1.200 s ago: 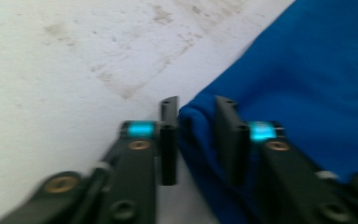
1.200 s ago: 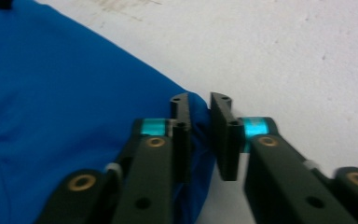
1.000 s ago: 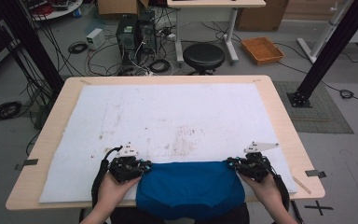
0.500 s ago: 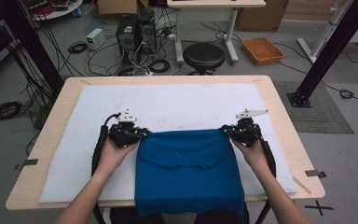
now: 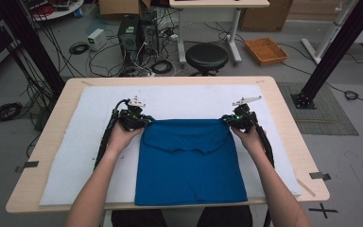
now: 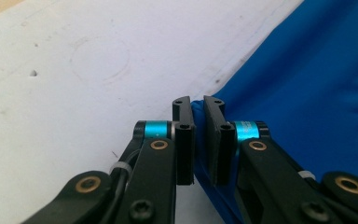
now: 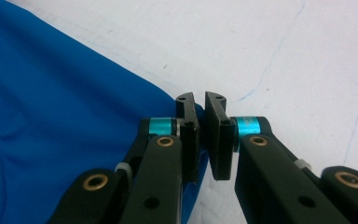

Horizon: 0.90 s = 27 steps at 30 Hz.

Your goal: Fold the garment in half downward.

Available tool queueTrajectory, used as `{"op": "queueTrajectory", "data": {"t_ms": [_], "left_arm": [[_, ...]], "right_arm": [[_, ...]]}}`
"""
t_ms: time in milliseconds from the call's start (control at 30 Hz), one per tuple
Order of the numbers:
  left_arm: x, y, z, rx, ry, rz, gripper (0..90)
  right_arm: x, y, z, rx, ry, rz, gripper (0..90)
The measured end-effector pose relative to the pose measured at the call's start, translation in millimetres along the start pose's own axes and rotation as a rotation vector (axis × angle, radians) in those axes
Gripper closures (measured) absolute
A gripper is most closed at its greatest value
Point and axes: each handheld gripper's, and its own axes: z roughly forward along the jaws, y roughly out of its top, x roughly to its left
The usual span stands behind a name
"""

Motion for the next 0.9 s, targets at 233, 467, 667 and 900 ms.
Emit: {"op": "queueTrajectory", "data": {"t_ms": [233, 467, 667, 900], "left_arm": [[2.2, -0.5, 2.2, 0.01, 0.034, -0.022, 75.0], [-7.2, -5.4, -31.5, -0.036, 0.079, -0.093, 61.3], [-33.4, -37.6, -45.5, 0.001, 0.056, -0.186, 71.7], [-46.0, -51.9, -37.7, 0.034, 0.057, -0.248, 73.0]], "right_arm": [[1.6, 2.0, 3.1, 0.011, -0.017, -0.013, 81.4], [4.4, -5.6, -16.8, -0.053, -0.09, 0.008, 70.8], [13.9, -23.5, -44.1, -0.109, -0.073, 0.054, 68.8], [31.0, -47.6, -45.3, -0.068, 0.02, 0.105, 68.3]]}}
